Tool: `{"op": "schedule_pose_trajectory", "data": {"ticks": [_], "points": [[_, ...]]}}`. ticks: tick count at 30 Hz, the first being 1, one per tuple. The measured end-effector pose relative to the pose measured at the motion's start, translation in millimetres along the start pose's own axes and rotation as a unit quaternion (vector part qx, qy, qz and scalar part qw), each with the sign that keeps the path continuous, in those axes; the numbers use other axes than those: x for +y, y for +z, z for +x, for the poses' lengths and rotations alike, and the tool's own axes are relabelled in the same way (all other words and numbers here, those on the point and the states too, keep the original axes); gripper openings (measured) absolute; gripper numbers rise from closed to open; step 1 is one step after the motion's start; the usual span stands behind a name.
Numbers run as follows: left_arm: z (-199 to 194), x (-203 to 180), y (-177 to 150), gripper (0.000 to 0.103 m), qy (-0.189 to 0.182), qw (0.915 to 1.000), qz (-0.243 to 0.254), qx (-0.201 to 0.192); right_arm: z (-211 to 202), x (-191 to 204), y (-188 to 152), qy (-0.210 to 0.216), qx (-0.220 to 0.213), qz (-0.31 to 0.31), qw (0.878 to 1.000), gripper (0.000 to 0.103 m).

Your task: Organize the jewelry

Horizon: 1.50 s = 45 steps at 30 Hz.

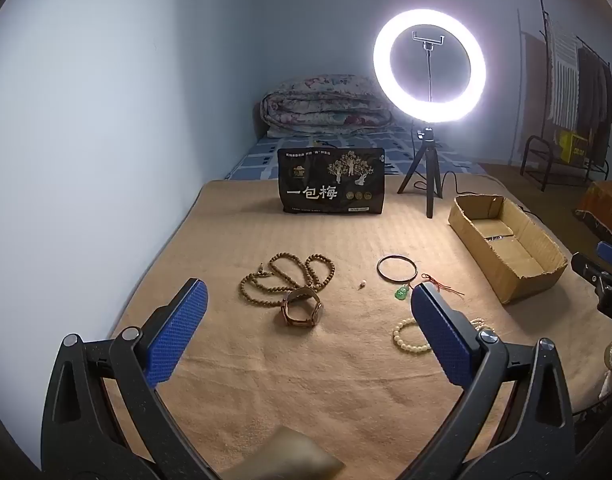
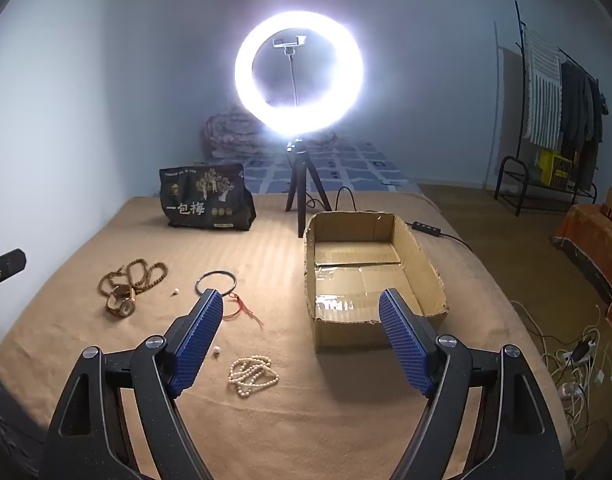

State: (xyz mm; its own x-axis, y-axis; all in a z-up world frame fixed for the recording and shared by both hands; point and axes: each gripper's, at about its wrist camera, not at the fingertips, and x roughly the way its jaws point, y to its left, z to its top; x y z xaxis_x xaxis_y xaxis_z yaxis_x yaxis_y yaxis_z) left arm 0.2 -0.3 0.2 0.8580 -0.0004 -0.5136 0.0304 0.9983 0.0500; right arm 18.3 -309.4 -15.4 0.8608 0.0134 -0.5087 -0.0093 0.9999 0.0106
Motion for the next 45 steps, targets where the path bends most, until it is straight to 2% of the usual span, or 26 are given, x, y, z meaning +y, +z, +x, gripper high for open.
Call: {"op": "schedule_pose_trajectory", "data": {"ticks": [7, 10, 45], "points": [[1.4, -0.8, 0.6, 0.103, 0.002, 1.0, 0.003, 0.005, 3.3, -0.2, 3.0, -0.01, 0.015, -0.004, 1.0, 0.08], [0.9, -2.0, 1.1, 0.103, 0.002, 1.0, 0.003, 0.004, 0.9, -3.7, 0.8, -0.001, 0.007, 0.009, 1.0, 0.08], [4.3, 1.9, 0.6, 0.103, 0.0, 1.0, -0.006, 0.0, 10.5, 0.3, 0.6, 0.0, 0.023, -0.003, 1.0, 0.08]]}}
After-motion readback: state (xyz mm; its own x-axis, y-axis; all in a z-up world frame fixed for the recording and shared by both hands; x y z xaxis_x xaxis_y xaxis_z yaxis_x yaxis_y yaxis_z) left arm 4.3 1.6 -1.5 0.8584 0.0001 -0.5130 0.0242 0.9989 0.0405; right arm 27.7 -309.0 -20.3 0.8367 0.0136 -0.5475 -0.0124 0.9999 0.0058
